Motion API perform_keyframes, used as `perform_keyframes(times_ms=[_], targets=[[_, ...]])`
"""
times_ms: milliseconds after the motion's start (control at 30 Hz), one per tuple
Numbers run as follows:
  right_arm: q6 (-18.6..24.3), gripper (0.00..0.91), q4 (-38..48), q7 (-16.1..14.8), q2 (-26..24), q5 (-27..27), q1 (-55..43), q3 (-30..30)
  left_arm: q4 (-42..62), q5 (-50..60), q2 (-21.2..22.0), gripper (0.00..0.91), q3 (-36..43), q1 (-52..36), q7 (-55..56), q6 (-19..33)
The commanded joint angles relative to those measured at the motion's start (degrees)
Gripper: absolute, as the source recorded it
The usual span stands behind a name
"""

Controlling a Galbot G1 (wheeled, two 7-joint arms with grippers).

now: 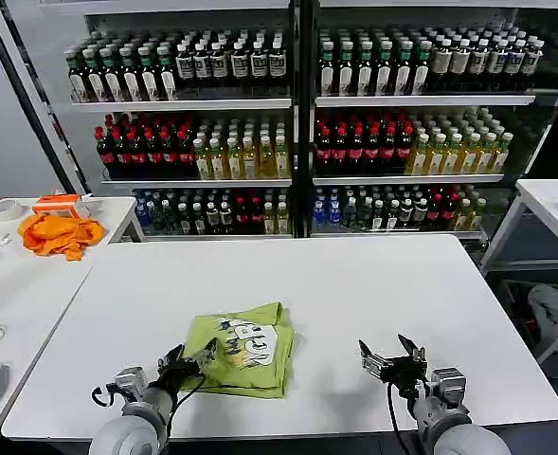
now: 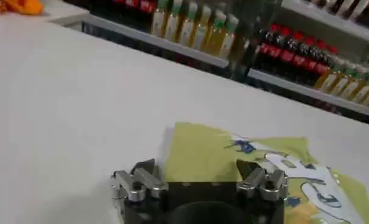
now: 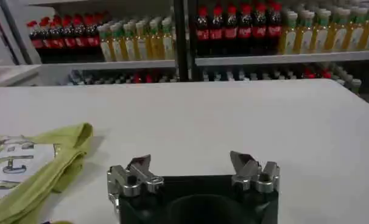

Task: Fold and organize the clothes.

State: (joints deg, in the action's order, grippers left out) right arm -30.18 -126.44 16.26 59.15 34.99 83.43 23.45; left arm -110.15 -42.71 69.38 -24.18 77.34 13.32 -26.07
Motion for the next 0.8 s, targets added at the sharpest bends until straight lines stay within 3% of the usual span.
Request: perform_keyframes(times_ms=[33, 100, 133, 167, 200, 367, 800], targets=[[-0.05, 0.907, -0.34, 0.06, -0.05, 0.01, 0.29, 0.29, 3.09, -4.26, -0.08, 0.856, -0.09, -1.35, -1.09, -1.04], [-0.07, 0.907, -0.52, 0.12, 0.0, 0.02, 0.45, 0.38, 2.28, -6.37, -0.08, 0.645, -0.37, -1.16, -2.69, -1.13], [-0.12, 0.907, -0.61, 0.14, 0.02, 0.01, 0.52, 0.41, 2.13, -9.44, 0.05, 0.474, -0.62, -1.22, -3.59, -1.31], [-0.14, 0.907, -0.72, 0.18, 0.05, 0.01, 0.59, 0.46, 2.11, -11.05, 0.19, 0.373, -0.88, -1.36, -4.42, -1.5], [-0.19, 0.907, -0.77, 0.23, 0.07, 0.0, 0.59, 0.47, 2.14, -12.7, 0.29, 0.081, -1.0, -1.45, -5.18, -1.51], [-0.32, 0.907, -1.33, 0.35, 0.21, 0.03, 1.14, 1.13, 3.32, -18.44, 0.89, 0.02, -1.87, -1.71, -7.17, -2.24], [-0.31, 0.907, -2.45, 0.42, 0.34, 0.03, 2.54, 1.81, 4.19, -27.66, 2.61, 0.02, -4.9, -1.21, -7.27, -2.37]])
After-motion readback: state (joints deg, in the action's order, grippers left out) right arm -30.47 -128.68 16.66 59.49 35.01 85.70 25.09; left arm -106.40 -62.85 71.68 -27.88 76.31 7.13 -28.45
